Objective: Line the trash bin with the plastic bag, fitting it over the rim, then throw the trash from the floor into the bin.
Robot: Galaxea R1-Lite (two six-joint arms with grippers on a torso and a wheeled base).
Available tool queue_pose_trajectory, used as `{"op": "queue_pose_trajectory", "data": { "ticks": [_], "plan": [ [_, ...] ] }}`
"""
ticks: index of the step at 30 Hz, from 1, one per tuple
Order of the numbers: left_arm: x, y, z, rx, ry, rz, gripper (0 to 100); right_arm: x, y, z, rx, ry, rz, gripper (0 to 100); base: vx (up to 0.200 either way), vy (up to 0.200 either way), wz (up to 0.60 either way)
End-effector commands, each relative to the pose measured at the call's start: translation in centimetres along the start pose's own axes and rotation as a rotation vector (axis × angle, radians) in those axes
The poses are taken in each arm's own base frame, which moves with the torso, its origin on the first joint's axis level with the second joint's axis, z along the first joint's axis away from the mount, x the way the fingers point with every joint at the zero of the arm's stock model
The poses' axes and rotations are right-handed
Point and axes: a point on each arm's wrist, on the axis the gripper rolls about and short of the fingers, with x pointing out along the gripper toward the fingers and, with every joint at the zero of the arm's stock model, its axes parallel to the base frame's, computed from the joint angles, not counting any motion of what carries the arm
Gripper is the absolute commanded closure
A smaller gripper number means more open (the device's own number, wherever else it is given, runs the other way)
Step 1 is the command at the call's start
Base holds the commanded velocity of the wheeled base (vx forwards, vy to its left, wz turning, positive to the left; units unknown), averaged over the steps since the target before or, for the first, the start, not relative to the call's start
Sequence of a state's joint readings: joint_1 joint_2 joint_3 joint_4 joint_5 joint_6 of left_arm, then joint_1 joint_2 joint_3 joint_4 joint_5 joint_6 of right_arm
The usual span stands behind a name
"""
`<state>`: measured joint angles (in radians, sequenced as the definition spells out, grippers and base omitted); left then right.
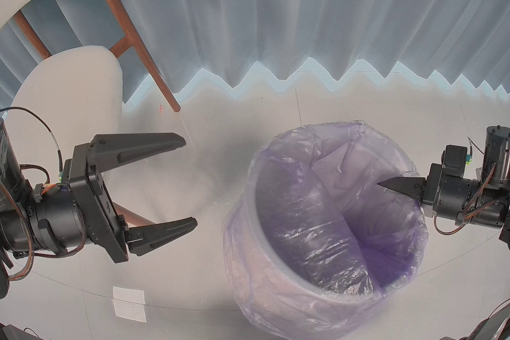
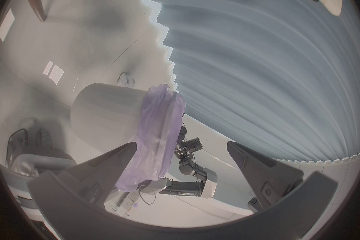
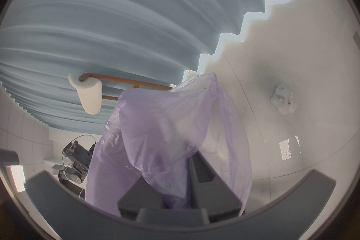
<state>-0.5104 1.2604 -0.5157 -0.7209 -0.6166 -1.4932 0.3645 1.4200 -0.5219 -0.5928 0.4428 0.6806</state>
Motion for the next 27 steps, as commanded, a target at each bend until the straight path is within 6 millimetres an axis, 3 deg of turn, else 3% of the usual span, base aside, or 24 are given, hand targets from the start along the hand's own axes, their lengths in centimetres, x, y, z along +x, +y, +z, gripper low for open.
{"op": "queue_pose_trajectory", "data": {
  "ticks": [1, 13, 27],
  "plan": [
    [0.2, 0.1, -0.2, 0.038, 0.015, 0.004, 0, 0.8, -0.6, 0.3, 0.045, 0.002, -0.023, 100, 0.000, 0.000, 0.00],
    [2.7, 2.6, 0.8, 0.089, 0.017, 0.104, 0, 0.8, -0.4, 1.0, 0.121, -0.050, 0.011, 100, 0.000, 0.000, 0.00],
    [4.6, 1.1, 2.0, 0.074, 0.006, -0.003, 0, 0.8, -0.3, 1.1, 0.120, -0.051, 0.012, 100, 0.000, 0.000, 0.00]
  ]
}}
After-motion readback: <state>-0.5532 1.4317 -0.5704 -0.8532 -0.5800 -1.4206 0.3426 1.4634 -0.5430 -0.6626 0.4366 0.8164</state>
